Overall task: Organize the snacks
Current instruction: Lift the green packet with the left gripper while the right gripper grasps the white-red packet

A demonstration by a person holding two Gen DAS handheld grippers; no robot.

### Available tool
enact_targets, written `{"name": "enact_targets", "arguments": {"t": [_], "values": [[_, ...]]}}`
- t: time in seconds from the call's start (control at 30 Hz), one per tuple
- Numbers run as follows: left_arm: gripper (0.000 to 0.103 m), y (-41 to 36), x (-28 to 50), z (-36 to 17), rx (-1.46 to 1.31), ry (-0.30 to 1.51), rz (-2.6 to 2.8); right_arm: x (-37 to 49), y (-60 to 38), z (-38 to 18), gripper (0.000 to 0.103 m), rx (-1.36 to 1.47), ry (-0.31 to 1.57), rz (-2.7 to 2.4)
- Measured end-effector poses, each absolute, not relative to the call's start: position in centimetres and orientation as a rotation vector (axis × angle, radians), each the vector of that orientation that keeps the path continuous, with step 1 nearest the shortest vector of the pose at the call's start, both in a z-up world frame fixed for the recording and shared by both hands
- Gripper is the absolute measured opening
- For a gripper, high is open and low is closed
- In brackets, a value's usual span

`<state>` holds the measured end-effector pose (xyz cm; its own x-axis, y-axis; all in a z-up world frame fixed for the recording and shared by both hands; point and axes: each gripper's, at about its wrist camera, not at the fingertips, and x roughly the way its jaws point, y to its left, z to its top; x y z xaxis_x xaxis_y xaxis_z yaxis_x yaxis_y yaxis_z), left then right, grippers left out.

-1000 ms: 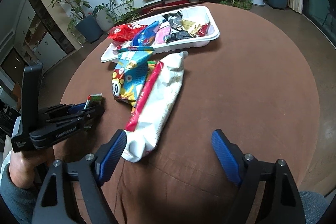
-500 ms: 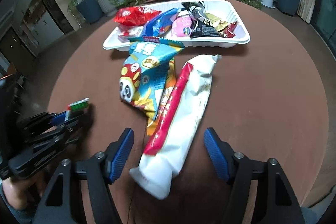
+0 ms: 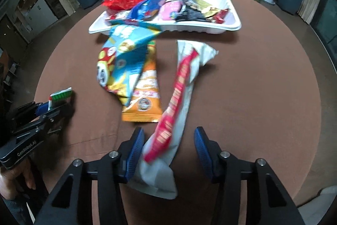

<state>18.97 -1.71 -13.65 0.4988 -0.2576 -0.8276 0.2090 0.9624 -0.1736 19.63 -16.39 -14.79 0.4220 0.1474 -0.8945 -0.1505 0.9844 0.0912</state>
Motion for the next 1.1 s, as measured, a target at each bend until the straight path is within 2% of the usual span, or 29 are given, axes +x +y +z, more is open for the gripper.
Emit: {"name": "enact_targets", "arguments": {"t": [0.43, 0.53, 0.57, 0.9, 1.1], "values": [[0.023, -2.3, 19.0, -13.7, -0.033, 1.016, -0.289, 20.8, -16.8, -15.1, 0.044, -0.053, 1.135, 0.163], [0.023, -2.3, 19.0, -13.7, -0.03, 1.017, -0.289, 20.8, -16.3, -15.2, 0.036, -0.113, 1.125, 0.148], [0.023, -2.3, 19.0, -13.7, -0.03, 1.017, -0.29, 20.7, -16.2, -15.1, 0.027, -0.119, 1.119, 0.152], [0.023, -2.5, 18.9, -13.7, -0.029, 1.015, -0.295, 19.8, -16.6, -15.0, 0.023, -0.129, 1.107, 0.168], [0.023, -2.2, 18.9, -13.7, -0.047, 1.009, -0.3, 19.2, -18.6, -14.6, 0.021, -0.001, 1.087, 0.193]]}}
